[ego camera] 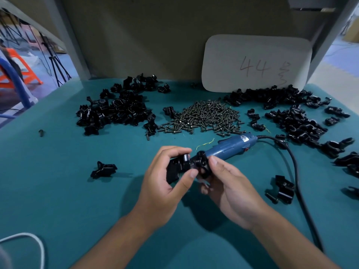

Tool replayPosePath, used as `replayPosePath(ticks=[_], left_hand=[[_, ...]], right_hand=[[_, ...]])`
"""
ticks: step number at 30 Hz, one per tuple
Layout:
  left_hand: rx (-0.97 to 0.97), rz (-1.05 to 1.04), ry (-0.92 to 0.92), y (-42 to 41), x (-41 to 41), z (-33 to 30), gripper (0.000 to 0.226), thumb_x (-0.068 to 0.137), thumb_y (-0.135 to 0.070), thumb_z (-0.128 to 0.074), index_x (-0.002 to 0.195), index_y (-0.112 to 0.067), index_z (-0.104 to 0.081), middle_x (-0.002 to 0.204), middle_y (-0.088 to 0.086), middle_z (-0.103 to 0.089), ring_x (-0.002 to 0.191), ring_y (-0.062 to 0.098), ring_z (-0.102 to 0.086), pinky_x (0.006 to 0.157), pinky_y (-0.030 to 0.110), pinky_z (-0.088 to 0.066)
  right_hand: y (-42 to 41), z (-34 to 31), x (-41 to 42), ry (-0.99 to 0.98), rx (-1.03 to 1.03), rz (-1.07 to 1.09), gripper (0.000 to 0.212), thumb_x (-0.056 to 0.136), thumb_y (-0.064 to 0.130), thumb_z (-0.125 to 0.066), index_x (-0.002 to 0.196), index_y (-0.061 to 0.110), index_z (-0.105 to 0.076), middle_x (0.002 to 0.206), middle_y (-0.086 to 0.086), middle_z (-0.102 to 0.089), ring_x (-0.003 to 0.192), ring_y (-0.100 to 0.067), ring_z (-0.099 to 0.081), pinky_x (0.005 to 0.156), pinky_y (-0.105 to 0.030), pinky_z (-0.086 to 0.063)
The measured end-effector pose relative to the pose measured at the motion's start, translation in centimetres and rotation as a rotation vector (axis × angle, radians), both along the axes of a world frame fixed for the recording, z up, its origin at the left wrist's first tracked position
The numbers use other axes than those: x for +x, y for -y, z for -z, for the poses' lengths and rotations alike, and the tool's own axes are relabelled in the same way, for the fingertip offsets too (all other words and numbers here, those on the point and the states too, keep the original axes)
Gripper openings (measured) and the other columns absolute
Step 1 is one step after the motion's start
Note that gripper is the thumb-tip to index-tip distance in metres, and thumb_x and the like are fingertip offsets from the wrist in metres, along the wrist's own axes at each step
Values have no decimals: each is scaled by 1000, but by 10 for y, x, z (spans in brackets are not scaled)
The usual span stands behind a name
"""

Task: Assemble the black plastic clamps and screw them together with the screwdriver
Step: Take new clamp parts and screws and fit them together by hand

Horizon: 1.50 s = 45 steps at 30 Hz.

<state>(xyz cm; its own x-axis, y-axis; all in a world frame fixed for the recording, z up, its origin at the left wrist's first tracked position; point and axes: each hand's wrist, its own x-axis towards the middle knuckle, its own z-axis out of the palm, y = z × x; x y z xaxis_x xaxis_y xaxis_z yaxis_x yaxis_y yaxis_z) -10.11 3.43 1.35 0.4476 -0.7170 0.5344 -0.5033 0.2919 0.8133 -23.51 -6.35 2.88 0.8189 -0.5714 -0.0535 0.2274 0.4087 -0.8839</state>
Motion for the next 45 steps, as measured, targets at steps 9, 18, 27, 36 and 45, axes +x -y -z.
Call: replayPosePath(ticks=[9,18,27,36,45], left_hand=[[-24,27,46,1,2,-2,24,91,-38,-68,114,-35,-62,108,-15,-61,102,13,-64,87,16,-47],[21,70,30,2,1,3,28,94,-42,-62,120,-30,-58,113,-14,-57,109,18,-60,91,21,-46],[31,63,37,2,1,3,25,95,-46,-61,117,-34,-60,114,-19,-56,110,15,-60,92,19,-45],[38,72,5,2,2,3,26,92,-41,-64,116,-31,-60,111,-16,-60,107,15,-62,90,19,-46],[71,96,7,1,4,1,25,93,-45,-62,117,-36,-59,112,-18,-59,108,14,-61,90,18,-45]], right_hand=[[1,8,1,-31,-290,40,20,85,49,-63,96,32,-68,84,9,-58,72,-6,-48,64,-20,-43],[2,6,-1,58,-561,257,8,91,19,-65,97,18,-70,83,13,-71,72,3,-61,70,-12,-48],[-1,6,1,34,-501,296,10,84,20,-66,92,14,-68,76,10,-68,66,-1,-58,67,-17,-49],[2,7,0,2,-511,280,12,81,23,-70,89,13,-69,85,3,-72,68,-3,-59,68,-20,-49],[2,9,0,24,-514,275,5,84,20,-69,83,24,-72,77,8,-68,68,-5,-57,68,-19,-48]])
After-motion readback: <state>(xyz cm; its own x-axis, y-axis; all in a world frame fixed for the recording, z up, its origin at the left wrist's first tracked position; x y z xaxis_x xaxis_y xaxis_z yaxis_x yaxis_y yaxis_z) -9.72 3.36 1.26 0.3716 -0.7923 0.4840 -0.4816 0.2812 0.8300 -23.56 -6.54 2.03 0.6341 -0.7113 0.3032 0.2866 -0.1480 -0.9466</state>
